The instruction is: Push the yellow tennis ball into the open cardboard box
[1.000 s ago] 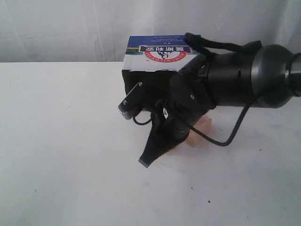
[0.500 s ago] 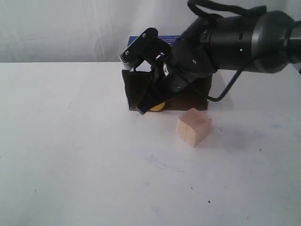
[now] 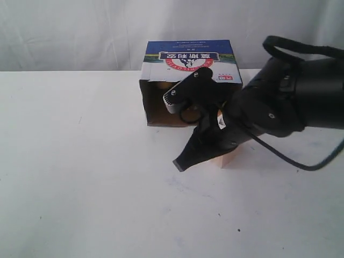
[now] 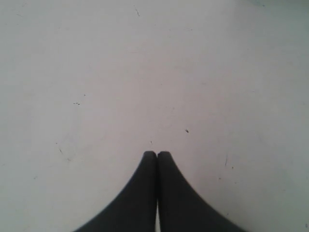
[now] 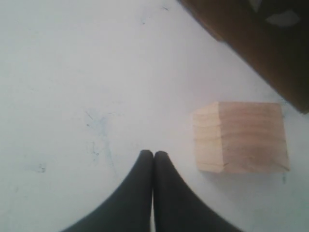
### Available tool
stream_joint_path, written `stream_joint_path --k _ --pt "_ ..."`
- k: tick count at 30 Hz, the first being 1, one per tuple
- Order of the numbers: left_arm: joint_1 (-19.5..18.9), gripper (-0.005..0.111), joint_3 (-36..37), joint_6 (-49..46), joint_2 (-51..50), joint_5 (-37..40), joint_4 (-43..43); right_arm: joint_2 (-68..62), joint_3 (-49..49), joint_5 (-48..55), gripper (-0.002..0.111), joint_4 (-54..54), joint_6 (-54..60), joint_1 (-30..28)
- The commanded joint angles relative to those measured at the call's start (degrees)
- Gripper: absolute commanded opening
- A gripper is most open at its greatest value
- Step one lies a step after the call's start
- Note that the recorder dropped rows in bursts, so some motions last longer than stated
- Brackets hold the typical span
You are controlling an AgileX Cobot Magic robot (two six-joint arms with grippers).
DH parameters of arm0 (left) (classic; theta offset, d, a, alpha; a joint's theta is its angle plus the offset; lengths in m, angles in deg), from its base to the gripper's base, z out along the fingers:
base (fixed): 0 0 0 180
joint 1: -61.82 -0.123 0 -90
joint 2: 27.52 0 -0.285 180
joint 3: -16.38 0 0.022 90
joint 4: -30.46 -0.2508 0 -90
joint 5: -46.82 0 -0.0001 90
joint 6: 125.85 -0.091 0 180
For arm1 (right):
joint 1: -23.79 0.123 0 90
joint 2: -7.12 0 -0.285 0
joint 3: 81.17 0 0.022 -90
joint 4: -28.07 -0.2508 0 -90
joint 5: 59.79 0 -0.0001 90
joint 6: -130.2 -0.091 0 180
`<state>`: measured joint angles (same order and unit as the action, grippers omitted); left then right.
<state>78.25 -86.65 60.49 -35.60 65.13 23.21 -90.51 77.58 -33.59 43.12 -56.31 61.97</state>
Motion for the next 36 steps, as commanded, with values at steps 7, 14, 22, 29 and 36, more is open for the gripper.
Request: stream_joint_path --k 7,14,22,29,36 --pt "0.29 0.000 0.24 -0.13 0.29 1.00 -0.13 9.08 -8.49 -2.78 0.000 -3.03 -3.23 0.07" --pt "0.29 0.000 0.24 -0.13 0.29 1.00 -0.13 12.07 -15.62 -9.48 0.000 -3.03 -3.23 0.07" --pt "0.29 0.000 0.24 -0.13 0.29 1.00 -0.13 16.73 -21.25 -10.38 0.000 -4.58 -3.23 -0.03" --pt "0.29 0.000 0.24 -0.13 0.29 1.00 -0.13 29.50 -25.69 -11.83 0.000 -5.07 -3.23 -1.82" --pt "0.29 0.000 0.24 -0.13 0.29 1.00 -0.13 43.78 -34.26 -17.99 0.000 -5.07 -2.71 -7.27"
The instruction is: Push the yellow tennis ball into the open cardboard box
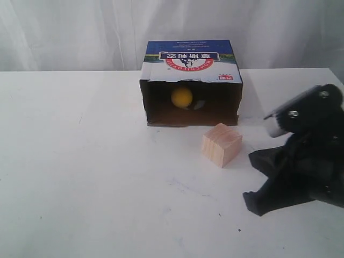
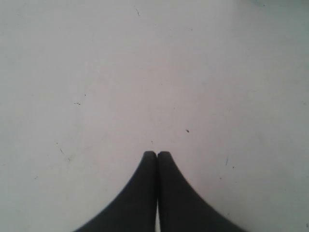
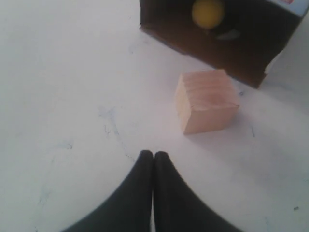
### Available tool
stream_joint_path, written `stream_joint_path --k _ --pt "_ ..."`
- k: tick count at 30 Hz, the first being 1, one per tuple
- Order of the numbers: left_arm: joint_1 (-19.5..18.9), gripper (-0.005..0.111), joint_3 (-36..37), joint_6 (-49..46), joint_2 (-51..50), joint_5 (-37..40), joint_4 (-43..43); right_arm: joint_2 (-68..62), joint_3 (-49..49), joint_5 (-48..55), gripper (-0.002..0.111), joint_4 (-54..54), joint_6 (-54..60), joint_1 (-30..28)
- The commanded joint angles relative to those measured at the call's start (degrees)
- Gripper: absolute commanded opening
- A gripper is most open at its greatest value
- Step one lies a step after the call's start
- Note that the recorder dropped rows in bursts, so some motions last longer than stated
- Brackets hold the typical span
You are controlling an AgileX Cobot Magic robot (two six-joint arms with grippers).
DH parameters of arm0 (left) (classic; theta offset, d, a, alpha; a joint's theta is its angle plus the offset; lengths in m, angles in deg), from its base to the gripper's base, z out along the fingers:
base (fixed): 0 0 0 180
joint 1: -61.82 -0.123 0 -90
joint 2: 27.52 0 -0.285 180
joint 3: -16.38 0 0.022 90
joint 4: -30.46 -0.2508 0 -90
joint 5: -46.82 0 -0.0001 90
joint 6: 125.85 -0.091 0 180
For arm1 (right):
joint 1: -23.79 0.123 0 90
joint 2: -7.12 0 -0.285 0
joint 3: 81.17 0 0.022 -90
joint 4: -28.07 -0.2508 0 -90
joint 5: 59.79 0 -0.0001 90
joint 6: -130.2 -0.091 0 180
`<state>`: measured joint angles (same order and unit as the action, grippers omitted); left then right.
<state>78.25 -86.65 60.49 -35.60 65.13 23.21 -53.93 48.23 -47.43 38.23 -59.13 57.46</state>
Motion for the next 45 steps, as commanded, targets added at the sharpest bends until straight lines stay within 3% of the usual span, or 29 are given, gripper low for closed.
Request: stream_joint_path --k 1,15,29,45 --pt "0.29 0.000 0.24 -0.13 0.29 1.00 -0.13 9.33 -6.74 -5.60 0.000 -0.17 0.12 -3.49" --pt "0.29 0.000 0.24 -0.13 0.29 1.00 -0.13 30.48 -26.62 -7.64 0.000 -2.96 0.12 -5.74" --pt "0.29 0.000 0.24 -0.13 0.29 1.00 -0.13 45.06 -26.62 -5.64 0.000 -2.96 0.12 -9.86" --pt "0.29 0.000 0.24 -0.13 0.29 1.00 -0.13 45.83 -26.62 -5.64 0.000 -2.96 0.12 -9.86"
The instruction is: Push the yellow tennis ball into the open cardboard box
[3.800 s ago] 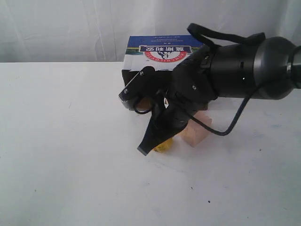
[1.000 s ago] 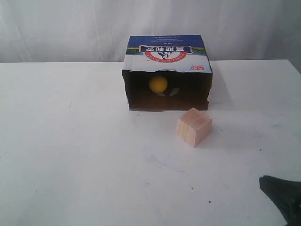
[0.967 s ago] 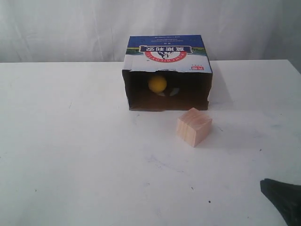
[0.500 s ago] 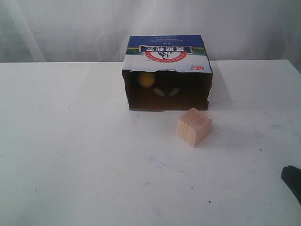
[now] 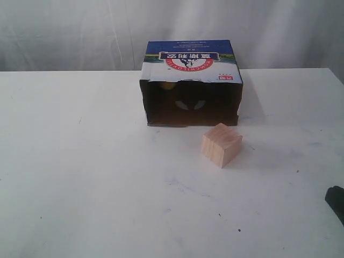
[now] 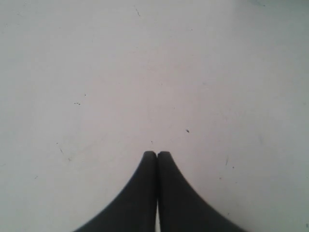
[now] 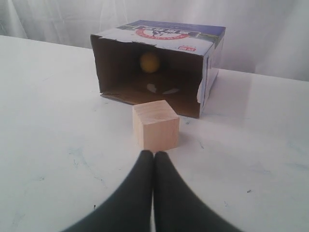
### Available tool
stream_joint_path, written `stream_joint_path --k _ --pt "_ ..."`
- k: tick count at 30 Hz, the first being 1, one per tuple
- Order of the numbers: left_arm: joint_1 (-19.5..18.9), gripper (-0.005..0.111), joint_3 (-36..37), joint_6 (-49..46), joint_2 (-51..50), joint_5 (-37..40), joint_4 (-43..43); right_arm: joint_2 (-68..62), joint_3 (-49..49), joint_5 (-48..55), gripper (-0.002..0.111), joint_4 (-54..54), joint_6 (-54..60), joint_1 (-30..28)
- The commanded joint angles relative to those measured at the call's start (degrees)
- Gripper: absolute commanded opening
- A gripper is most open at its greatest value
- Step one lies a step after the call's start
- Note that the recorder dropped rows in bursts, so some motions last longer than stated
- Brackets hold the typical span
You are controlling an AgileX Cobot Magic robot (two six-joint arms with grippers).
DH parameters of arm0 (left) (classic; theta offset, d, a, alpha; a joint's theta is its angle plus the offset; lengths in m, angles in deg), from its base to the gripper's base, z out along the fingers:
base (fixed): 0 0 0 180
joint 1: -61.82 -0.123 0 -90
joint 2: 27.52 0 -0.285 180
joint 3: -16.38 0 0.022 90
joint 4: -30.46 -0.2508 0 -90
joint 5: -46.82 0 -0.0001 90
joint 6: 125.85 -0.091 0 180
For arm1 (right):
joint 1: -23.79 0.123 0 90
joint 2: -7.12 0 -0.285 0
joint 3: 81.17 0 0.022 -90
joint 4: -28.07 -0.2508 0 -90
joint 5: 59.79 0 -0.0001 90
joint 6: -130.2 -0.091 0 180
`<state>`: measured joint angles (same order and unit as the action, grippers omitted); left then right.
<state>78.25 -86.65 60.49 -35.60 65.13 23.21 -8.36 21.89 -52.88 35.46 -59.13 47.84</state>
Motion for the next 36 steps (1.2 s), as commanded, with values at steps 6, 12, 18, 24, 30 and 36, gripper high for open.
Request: stream_joint_path --k 6,12,18,24,30,36 --pt "0.29 0.000 0.24 -0.13 0.29 1.00 -0.13 0.25 -0.28 -0.19 0.000 -0.27 0.78 -0.24" --pt "0.29 0.000 0.24 -0.13 0.29 1.00 -0.13 0.25 -0.28 -0.19 0.000 -3.89 8.18 -0.24" --pt "0.29 0.000 0.24 -0.13 0.29 1.00 -0.13 0.25 -0.28 -0.19 0.000 -5.32 8.07 -0.24" --pt "0.29 0.000 0.24 -0.13 0.29 1.00 -0.13 0.25 -0.28 -0.19 0.000 -5.32 8.07 -0.24" --pt "0.29 0.000 0.24 -0.13 0.29 1.00 -0.13 0.25 -0.28 -0.19 0.000 -5.32 8.07 -0.24" --pt "0.29 0.000 0.24 -0.13 0.29 1.00 -0.13 0.25 -0.28 -0.19 0.000 -5.32 8.07 -0.24"
